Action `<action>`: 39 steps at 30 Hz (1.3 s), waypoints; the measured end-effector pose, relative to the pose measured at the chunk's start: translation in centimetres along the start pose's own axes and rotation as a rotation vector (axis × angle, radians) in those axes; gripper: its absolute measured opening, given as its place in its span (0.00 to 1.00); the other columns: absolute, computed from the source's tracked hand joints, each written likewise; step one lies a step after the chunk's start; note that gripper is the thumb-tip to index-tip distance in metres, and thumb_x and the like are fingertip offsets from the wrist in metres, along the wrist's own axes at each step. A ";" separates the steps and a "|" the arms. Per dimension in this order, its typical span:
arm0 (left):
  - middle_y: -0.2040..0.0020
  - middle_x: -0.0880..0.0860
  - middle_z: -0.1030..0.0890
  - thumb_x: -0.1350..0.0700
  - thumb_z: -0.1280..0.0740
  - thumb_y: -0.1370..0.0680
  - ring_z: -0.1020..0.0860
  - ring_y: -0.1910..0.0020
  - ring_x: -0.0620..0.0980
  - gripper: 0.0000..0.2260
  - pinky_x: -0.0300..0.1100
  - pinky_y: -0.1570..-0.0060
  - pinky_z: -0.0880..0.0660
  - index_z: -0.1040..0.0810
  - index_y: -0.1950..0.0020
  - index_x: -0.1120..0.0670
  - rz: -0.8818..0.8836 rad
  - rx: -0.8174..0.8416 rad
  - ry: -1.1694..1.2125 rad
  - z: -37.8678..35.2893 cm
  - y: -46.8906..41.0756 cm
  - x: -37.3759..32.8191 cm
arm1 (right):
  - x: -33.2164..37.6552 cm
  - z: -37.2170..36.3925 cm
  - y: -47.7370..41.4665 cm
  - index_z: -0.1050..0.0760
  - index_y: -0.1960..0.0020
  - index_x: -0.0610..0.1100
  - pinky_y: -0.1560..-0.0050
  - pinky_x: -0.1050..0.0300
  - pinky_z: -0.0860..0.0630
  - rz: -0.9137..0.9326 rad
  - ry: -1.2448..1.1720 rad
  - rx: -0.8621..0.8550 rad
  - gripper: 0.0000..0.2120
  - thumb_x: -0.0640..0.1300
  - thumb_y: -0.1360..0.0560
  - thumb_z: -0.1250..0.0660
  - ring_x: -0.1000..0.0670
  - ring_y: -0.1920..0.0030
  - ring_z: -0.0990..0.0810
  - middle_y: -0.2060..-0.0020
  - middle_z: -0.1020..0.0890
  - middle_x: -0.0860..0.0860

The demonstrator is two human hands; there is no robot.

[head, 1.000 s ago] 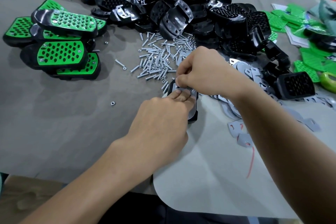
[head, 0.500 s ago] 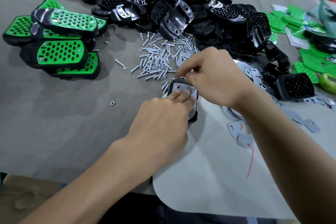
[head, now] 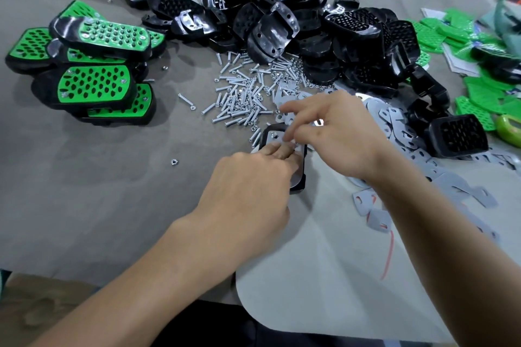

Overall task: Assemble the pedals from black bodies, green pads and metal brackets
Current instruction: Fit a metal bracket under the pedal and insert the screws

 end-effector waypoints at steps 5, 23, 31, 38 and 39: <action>0.19 0.40 0.38 0.57 0.39 0.24 0.32 0.23 0.44 0.32 0.49 0.41 0.21 0.40 0.20 0.41 0.010 0.005 -0.008 0.1 -0.1 0.0 | 0.2 -0.5 0.0 0.13 0.51 0.56 0.29 0.62 0.33 0.024 -0.089 0.073 0.16 0.37 0.30 0.30 0.67 0.32 0.28 0.34 0.20 0.59; 0.35 0.47 0.20 0.60 0.38 0.31 0.28 0.70 0.47 0.18 0.41 0.72 0.48 0.21 0.45 0.45 0.094 0.065 -0.075 0.4 0.9 -0.3 | 5.7 -1.3 -0.6 0.32 0.65 0.46 0.56 0.52 0.29 0.306 0.832 0.122 0.09 0.36 0.29 0.36 0.43 0.59 0.25 0.69 0.29 0.49; 0.51 0.48 0.23 0.60 0.40 0.28 0.43 0.72 0.48 0.11 0.44 0.72 0.49 0.29 0.51 0.46 0.120 0.080 -0.104 0.3 0.8 -0.4 | 6.5 -1.9 -0.9 0.44 0.66 0.46 0.56 0.51 0.37 0.406 1.088 0.274 0.18 0.42 0.23 0.38 0.43 0.59 0.31 0.69 0.39 0.50; 0.45 0.46 0.21 0.60 0.39 0.31 0.38 0.70 0.50 0.22 0.45 0.70 0.43 0.25 0.39 0.43 0.106 0.099 -0.119 0.4 1.0 -0.3 | 5.5 -1.6 -1.6 0.42 0.66 0.45 0.70 0.54 0.46 0.265 0.933 0.168 0.16 0.42 0.24 0.37 0.47 0.72 0.37 0.71 0.36 0.49; 0.45 0.47 0.22 0.60 0.40 0.31 0.42 0.72 0.48 0.21 0.45 0.71 0.46 0.25 0.41 0.44 0.107 0.102 -0.116 0.4 0.9 -0.3 | 5.6 -1.6 -1.5 0.42 0.66 0.45 0.71 0.55 0.47 0.261 0.916 0.150 0.16 0.41 0.25 0.37 0.49 0.72 0.39 0.71 0.36 0.49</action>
Point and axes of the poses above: each hand's wrist, its own y-axis away from the middle knuckle, its own z-axis out of the back of the hand, x = y × z, the point moved 2 cm from there along -y, towards the middle knuckle
